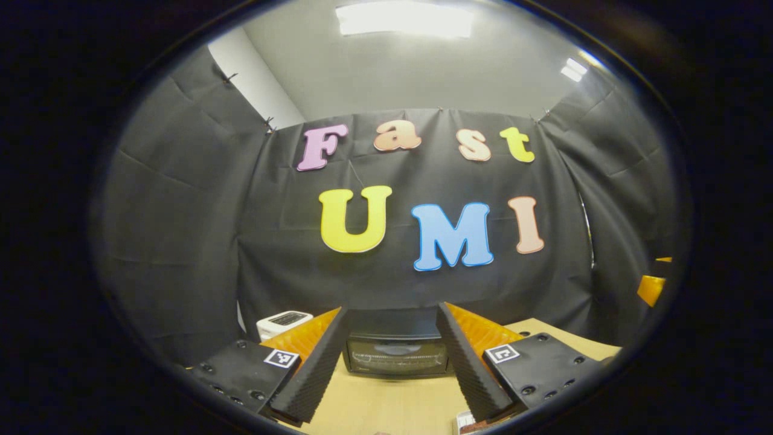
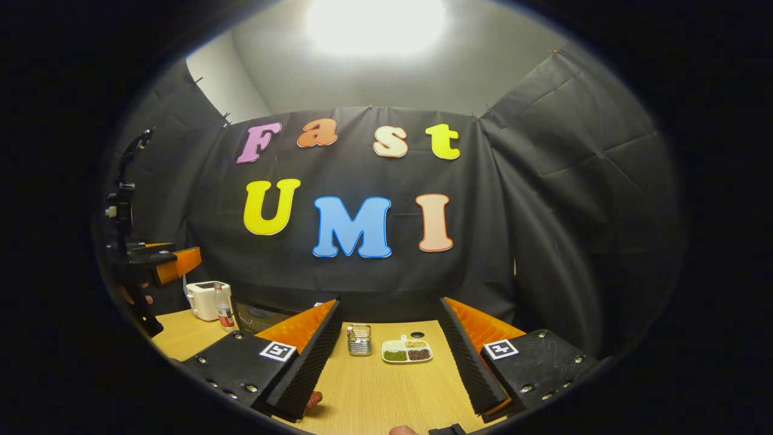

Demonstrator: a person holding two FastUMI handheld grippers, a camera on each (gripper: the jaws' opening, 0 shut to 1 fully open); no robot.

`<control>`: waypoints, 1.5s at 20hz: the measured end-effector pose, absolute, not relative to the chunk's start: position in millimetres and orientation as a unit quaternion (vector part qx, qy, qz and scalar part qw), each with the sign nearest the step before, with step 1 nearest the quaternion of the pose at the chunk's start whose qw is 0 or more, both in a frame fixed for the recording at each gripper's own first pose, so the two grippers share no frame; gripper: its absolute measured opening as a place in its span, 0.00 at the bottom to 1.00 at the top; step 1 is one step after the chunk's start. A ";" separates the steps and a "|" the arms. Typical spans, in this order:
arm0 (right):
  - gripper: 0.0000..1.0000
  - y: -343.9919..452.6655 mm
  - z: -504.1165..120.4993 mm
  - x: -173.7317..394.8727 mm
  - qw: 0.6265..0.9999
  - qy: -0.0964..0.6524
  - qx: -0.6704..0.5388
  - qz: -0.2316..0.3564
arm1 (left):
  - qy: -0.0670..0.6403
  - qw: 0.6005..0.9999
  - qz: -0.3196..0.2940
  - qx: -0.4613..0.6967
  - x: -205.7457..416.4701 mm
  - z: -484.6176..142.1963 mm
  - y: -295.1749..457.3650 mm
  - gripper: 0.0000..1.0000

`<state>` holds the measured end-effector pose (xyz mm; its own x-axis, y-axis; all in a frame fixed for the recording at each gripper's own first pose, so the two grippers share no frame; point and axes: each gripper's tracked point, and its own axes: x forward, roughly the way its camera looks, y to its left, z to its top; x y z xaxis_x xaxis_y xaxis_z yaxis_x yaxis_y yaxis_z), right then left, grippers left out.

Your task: Open the electric oven with the left hand, put the food in, and close the electric oven.

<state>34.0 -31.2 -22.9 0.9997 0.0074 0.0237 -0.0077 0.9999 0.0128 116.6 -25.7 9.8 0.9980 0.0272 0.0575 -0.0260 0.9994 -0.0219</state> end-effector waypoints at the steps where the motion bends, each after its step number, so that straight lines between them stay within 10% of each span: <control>1: 0.97 -29.7 -23.2 37.7 1.000 -0.011 0.005 0.000 | -0.027 1.000 0.010 -0.011 129.3 6.8 -24.9 0.96; 30: 0.97 -9.8 -45.7 95.5 0.991 0.036 -0.040 -0.119 | 0.109 0.992 -0.070 0.000 361.1 -196.3 -42.7 1.00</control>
<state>95.5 -9.8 -45.7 0.9690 -0.2390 -0.0625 0.2333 0.9685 -0.0872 361.1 -42.7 -196.3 0.9663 -0.1397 -0.2163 0.1396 0.9901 -0.0154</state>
